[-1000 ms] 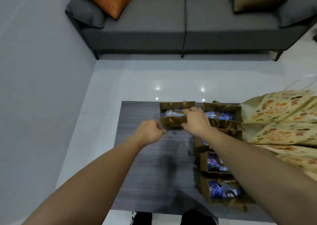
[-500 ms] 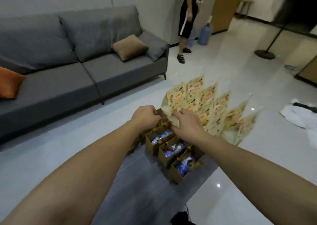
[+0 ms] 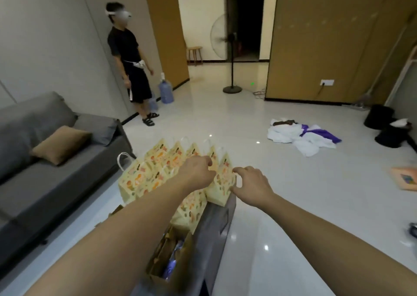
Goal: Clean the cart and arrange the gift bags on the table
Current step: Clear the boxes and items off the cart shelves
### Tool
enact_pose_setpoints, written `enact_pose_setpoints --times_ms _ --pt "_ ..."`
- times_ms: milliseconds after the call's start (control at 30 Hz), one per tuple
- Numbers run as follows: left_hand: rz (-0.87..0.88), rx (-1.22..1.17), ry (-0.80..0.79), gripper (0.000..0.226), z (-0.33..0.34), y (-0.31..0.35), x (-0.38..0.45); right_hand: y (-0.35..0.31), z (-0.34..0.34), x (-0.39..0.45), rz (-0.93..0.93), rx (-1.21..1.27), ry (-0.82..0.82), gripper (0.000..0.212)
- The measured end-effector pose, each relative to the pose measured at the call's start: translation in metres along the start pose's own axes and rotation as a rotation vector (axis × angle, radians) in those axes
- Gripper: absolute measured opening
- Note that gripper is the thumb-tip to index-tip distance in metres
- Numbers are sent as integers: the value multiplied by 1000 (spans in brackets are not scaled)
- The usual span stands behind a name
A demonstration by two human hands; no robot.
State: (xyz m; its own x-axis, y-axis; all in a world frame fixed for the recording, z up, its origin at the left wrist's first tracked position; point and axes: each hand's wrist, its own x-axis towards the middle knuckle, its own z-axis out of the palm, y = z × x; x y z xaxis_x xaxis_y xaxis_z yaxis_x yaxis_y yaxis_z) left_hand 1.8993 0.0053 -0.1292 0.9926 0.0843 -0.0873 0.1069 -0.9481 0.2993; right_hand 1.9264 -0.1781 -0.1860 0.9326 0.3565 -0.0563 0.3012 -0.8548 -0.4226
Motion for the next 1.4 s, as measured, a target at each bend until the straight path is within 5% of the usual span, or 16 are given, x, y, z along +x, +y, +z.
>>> enact_pose_setpoints --times_ms 467,933,1400 --pt "463 127 -299 48 176 377 128 376 -123 -67 535 118 107 66" --pt "932 244 -524 48 314 643 222 599 -164 -132 1069 233 248 65" --pt "1247 313 -708 44 420 857 367 773 -215 -67 1418 378 345 62"
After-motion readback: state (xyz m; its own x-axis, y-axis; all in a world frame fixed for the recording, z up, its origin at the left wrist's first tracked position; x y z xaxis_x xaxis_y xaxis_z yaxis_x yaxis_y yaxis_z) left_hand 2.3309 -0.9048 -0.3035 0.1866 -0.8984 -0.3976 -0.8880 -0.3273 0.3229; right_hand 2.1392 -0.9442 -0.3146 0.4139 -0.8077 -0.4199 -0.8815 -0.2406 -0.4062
